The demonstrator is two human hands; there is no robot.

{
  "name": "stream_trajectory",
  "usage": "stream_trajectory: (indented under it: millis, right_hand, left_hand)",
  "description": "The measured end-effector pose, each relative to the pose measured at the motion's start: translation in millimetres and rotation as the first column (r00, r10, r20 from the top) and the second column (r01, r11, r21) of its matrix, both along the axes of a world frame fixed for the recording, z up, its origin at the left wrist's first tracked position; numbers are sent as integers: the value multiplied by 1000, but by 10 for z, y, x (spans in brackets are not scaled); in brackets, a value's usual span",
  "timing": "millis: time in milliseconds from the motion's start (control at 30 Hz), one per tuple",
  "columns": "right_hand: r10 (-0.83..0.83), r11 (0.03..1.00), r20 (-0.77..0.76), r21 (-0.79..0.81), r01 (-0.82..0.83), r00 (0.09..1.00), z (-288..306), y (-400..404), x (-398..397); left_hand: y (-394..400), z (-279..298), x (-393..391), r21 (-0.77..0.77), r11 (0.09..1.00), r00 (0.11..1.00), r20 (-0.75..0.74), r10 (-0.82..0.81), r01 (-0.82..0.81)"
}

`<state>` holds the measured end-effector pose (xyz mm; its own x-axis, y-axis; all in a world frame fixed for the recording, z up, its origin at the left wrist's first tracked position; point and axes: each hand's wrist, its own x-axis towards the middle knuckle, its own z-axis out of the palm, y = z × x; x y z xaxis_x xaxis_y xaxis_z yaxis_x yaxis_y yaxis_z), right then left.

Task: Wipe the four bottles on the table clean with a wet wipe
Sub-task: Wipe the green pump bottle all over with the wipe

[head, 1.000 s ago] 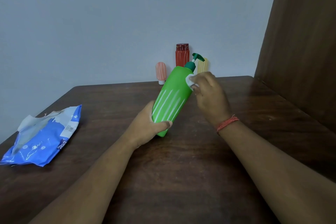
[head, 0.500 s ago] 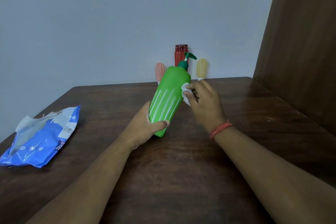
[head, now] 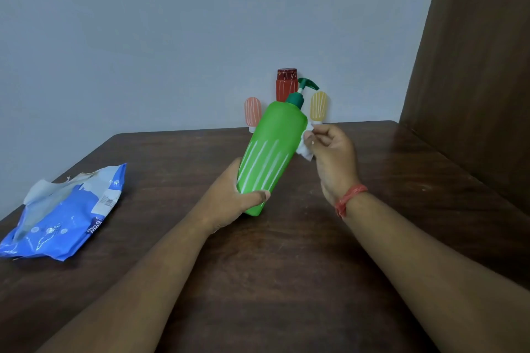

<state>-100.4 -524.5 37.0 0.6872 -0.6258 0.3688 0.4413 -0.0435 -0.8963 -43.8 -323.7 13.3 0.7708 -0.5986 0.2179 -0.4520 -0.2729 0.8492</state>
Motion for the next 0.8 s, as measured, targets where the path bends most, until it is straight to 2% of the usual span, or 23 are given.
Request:
stream_trajectory:
  millis: [100,233,300,433,567,600,733,800]
  right_hand:
    - [125,991,-96,-44,-129,988,-98,69,16]
    - [-22,998,74,57,18,997,97,17,-23]
    - [-52,998,106,-18,54,993,106,36,-59]
    - [-40,959,-29,-283,30,999,-31,131,-39]
    - [-174,966,37,-190,178,984,33,39,-5]
    - [-166,967,32,-191,169,986,22,39,-13]
    - [-46,914,-127,-406,-9,991,-105,156,-24]
    - [-76,927,-101,-373,33,992,-69,146,-3]
  left_hand:
    - [10,-14,19,-27,999,1000,-16,22,-22]
    - [-2,2,1,6,1000,1000,3,-5,5]
    - [-7,7,-6,12,1000,1000,-1,-12,12]
    - [6,10,3,-30,999,999,-29,21,-22]
    - [-6,18,-7,2,1000,1000,-9,-2,2]
    - [-10,19,-8,3,1000,1000,-8,-2,2]
    - [8,8,20,-30,999,998,-37,43,-45]
    - [10,5,16,-26,999,998,-39,41,-42]
